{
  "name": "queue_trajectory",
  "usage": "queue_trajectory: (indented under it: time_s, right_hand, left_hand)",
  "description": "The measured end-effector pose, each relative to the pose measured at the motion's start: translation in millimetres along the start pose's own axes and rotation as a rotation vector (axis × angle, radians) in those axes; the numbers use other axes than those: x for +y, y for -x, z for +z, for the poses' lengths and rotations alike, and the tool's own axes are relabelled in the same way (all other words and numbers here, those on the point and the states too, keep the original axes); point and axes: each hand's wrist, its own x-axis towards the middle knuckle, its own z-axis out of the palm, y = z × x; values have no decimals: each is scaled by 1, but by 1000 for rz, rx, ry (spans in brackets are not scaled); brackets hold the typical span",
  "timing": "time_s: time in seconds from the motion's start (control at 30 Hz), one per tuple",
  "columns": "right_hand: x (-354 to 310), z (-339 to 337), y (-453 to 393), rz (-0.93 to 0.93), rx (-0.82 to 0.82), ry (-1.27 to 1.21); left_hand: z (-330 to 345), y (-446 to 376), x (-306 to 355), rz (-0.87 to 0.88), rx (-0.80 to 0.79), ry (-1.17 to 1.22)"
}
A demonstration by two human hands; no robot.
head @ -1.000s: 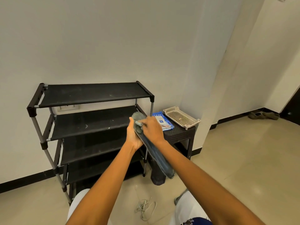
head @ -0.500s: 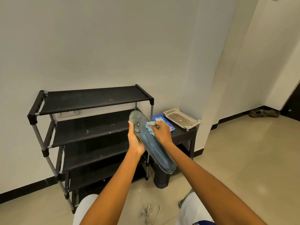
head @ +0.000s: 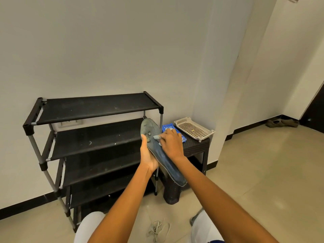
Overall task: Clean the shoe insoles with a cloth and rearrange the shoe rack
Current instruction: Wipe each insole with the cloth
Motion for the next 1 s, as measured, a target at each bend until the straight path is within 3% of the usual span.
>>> queue_trajectory:
  time_s: [0.13,0.27,0.4,0.47,0.57,0.63,0.67,0.73,0.83,0.9,1.0]
  right_hand:
    - [-1,9,24,-195,-43,-82]
    - [15,7,32,-444,-39,177]
    - [9,-2,14,-66,25,186]
    - [0,-1,16,-122,-7,131]
    - [-7,-2,38,-380,-71,-14]
    - [1,-4,33,-476,-144,43]
    - [6,-5,24,-463,-133,111]
    - [14,-9,5,-252,-15,131]
    - [13,-9,-7,66,106,-42]
    - [6,-1,4,31,59,-185]
    - [1,1,27,-121,-142,-289]
  left_hand:
    - [-13,-6,12,16,51,-4]
    - [-15,-5,3,-5,48,33]
    - [-2,-4,-14,-49,9,19]
    - [-4,-6,-10,-25,2,31]
    - [-18,-9,-5,25,18,35]
    - [-20,-7,-7,27,35,16]
    - [-17,-5,-11,14,16,18]
    - [-8,0,-14,-27,-20,-11]
    - [4,0,-7,-41,-25,-41]
    - [2,-1,-1,-39,-13,-43]
    - [-13,-2,0,-43,2,-51]
